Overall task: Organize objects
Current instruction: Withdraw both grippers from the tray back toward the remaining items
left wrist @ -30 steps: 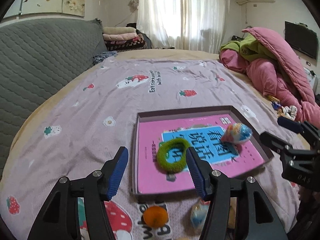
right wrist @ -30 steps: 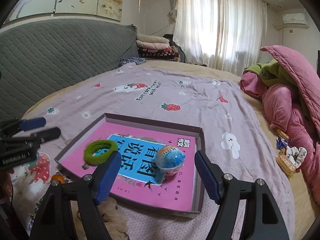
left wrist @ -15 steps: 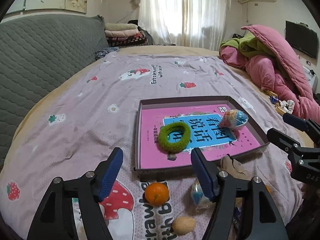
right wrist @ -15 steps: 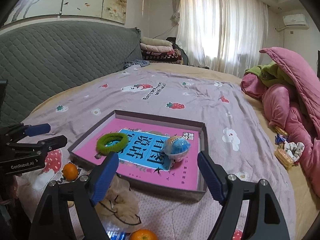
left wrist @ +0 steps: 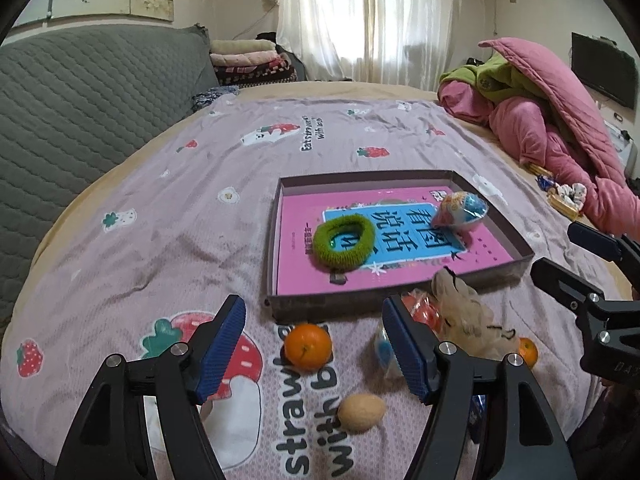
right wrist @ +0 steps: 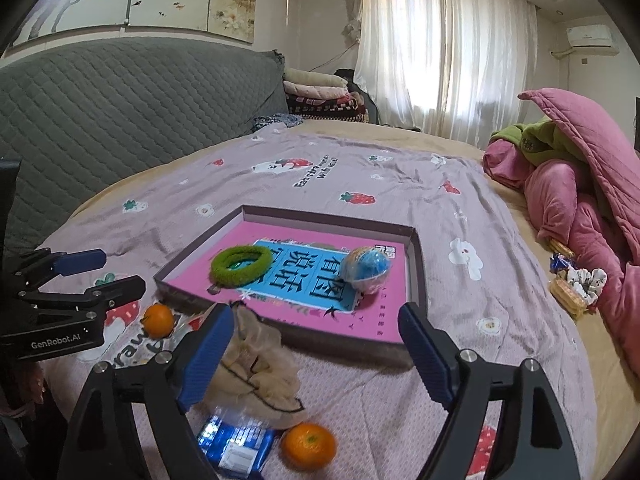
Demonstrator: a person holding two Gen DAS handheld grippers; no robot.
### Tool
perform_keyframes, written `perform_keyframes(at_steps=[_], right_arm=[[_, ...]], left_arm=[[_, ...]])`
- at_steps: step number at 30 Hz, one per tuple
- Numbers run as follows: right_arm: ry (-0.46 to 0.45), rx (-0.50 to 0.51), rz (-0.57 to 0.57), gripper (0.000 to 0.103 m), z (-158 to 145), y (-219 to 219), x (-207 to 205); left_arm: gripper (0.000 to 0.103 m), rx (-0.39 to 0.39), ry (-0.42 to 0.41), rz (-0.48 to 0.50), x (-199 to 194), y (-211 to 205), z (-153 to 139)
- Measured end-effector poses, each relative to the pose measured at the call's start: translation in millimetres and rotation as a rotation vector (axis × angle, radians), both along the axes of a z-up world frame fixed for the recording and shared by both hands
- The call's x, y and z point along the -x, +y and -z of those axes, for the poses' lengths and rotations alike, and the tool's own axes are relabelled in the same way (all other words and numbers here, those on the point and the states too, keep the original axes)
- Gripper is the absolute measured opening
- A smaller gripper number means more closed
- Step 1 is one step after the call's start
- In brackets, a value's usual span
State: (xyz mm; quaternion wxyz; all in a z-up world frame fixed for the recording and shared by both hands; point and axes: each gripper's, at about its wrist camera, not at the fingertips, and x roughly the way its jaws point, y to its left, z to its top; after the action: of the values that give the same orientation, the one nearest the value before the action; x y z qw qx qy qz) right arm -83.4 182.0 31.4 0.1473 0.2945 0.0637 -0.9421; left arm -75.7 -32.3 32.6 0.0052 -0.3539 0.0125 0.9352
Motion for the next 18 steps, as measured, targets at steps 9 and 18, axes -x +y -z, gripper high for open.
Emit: perform_keyframes(at_steps=[9,18], right_arm=[[-0.021,-0.005,-0.013,0.084,5,-5,-20],[-0.030,-0.014,-0.035,0.084,8,-10,-35]], left_arm=[[0.073,-0.010,-0.028,0.001,-22,-1,3],[0.073,-0.014,-0.080,-0.008,-44,-7,18]])
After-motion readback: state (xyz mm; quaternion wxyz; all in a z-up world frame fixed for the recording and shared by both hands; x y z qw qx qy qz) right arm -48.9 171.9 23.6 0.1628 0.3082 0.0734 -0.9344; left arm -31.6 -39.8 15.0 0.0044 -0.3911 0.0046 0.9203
